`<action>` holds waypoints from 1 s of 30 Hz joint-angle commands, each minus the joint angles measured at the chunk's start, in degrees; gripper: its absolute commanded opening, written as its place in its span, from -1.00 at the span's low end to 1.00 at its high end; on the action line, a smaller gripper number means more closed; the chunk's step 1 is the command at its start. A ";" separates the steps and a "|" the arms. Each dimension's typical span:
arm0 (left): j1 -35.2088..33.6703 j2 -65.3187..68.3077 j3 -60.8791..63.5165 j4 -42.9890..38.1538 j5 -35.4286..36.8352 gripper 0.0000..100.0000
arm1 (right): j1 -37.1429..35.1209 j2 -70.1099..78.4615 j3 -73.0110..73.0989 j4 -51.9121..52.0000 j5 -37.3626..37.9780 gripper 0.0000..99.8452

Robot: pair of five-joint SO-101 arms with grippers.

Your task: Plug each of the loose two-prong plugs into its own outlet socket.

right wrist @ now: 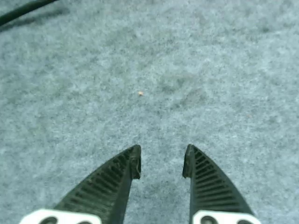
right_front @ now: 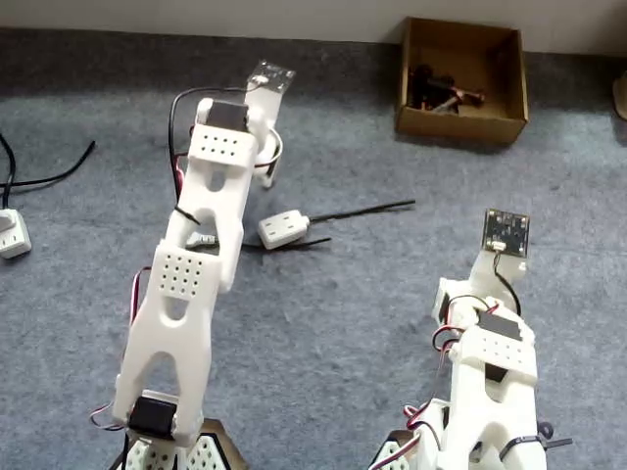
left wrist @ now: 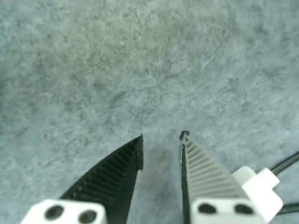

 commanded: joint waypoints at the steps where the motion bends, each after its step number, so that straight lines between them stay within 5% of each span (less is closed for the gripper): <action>1: 0.31 0.66 -7.96 1.05 4.84 -0.75 | -0.48 -1.10 -0.22 -1.10 0.70 -0.69; 14: -0.22 5.32 -13.41 4.75 17.14 -0.74 | -0.48 -1.10 -0.22 -1.10 0.70 -0.69; 30: 1.10 0.13 -3.12 5.01 17.05 -0.75 | -0.40 -1.10 -0.22 -1.10 0.70 -0.69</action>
